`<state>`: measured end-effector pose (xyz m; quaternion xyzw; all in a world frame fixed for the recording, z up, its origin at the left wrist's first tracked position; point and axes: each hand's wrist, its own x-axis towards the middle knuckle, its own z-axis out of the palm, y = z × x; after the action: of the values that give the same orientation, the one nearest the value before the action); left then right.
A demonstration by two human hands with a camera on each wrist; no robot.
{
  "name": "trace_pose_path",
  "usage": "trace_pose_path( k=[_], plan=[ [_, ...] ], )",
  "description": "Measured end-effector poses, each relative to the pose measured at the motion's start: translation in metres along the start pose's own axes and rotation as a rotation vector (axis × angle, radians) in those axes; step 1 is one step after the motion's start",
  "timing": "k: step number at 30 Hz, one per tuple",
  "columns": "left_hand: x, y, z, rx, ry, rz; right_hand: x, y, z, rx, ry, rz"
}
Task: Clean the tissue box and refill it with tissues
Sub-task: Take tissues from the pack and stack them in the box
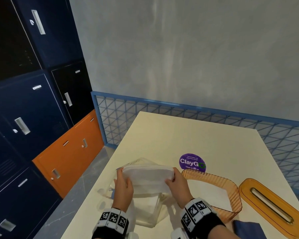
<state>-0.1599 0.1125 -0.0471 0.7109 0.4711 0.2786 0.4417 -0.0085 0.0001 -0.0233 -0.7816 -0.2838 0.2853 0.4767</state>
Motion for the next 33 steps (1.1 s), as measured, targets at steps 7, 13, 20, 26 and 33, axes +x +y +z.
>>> trace_pose_path(
  k=[7, 13, 20, 26, 33],
  plan=[
    [-0.003, 0.01, 0.002, 0.104, -0.066, 0.015, -0.003, -0.002, 0.004, -0.069, -0.108, 0.045],
    [0.007, 0.064, 0.005, -0.033, -0.029, 0.142, -0.002, -0.019, -0.025, 0.159, 0.018, 0.079],
    [-0.002, 0.11, 0.079, 0.02, -0.33, 0.06, -0.017, 0.003, -0.128, 0.039, 0.268, 0.175],
    [-0.018, 0.117, 0.131, 0.478, -0.499, 0.105, -0.019, 0.053, -0.162, -0.256, 0.271, 0.35],
    [-0.018, 0.111, 0.154, 0.82, -0.487, 0.279, -0.015, 0.056, -0.148, -0.575, 0.231, 0.378]
  ],
)
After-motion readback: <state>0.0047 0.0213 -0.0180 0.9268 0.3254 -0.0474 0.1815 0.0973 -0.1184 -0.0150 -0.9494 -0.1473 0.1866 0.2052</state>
